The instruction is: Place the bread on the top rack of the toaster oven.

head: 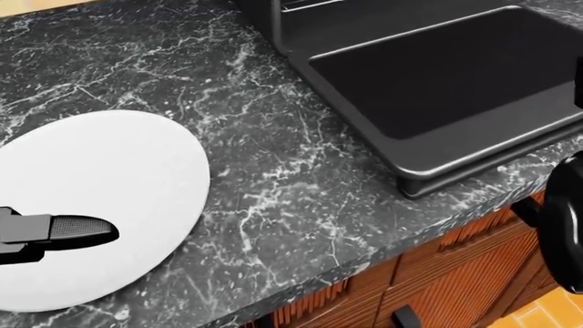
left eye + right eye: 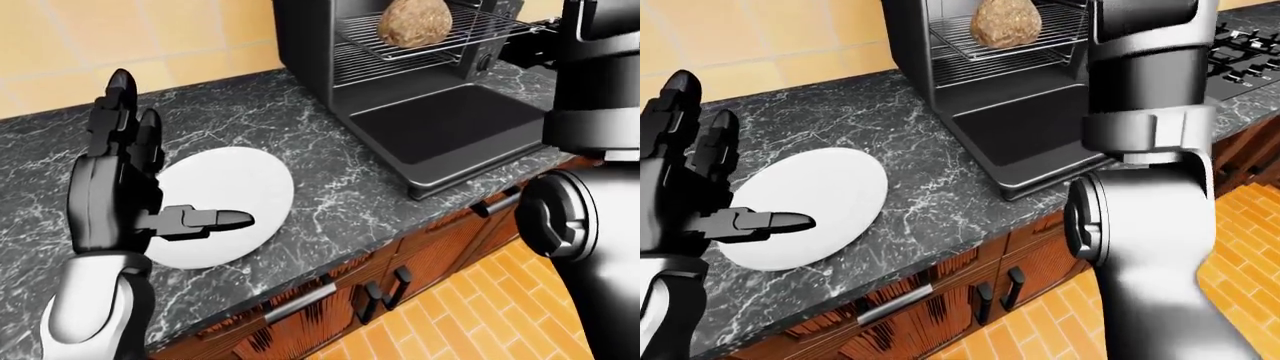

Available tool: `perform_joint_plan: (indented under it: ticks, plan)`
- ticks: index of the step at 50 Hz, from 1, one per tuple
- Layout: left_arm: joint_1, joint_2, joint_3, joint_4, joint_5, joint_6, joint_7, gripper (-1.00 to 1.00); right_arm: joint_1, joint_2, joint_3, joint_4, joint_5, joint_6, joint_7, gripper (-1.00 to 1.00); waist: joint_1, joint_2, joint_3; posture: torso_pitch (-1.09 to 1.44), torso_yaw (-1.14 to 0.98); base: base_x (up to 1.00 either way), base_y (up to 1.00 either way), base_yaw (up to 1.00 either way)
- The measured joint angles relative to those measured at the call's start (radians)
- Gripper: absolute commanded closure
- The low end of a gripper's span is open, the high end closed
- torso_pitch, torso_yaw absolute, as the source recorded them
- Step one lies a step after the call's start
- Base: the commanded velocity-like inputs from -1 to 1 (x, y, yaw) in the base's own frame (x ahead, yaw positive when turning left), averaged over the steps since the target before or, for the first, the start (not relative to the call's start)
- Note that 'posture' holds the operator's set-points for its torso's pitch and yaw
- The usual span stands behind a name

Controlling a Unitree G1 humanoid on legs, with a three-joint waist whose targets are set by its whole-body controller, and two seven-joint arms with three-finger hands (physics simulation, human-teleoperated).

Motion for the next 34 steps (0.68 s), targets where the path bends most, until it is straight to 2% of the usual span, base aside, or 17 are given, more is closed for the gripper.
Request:
perform_joint_plan:
  ticks: [16,21,27,34]
  plan:
    - [0.0,0.009,0.015,-0.013,-0.021,0.019,0.005,-1.0,0.166,-0.071,-0.007,-0.682,-0.189,0.415,0.345,-1.0,0.001,0.0,0.004,0.0,-0.38,0.0,0.0,0.0]
    - [0.005,0.012,0.026,-0.021,-0.028,0.021,0.005,-1.0,0.274,-0.078,-0.018,-0.906,-0.266,0.539,0.444,-1.0,0.0,-0.003,0.001,0.0,-0.38,0.0,0.0,0.0]
    - [0.004,0.016,0.033,-0.025,-0.032,0.027,0.008,-1.0,0.39,-0.094,-0.038,-1.088,-0.332,0.666,0.521,-1.0,0.001,0.001,0.001,0.0,-0.38,0.0,0.0,0.0]
    - [-0.007,0.027,0.05,-0.042,-0.049,0.049,0.009,-1.0,0.475,-0.112,-0.043,-1.251,-0.385,0.777,0.565,-1.0,0.0,0.004,-0.002,0.0,-0.38,0.0,0.0,0.0]
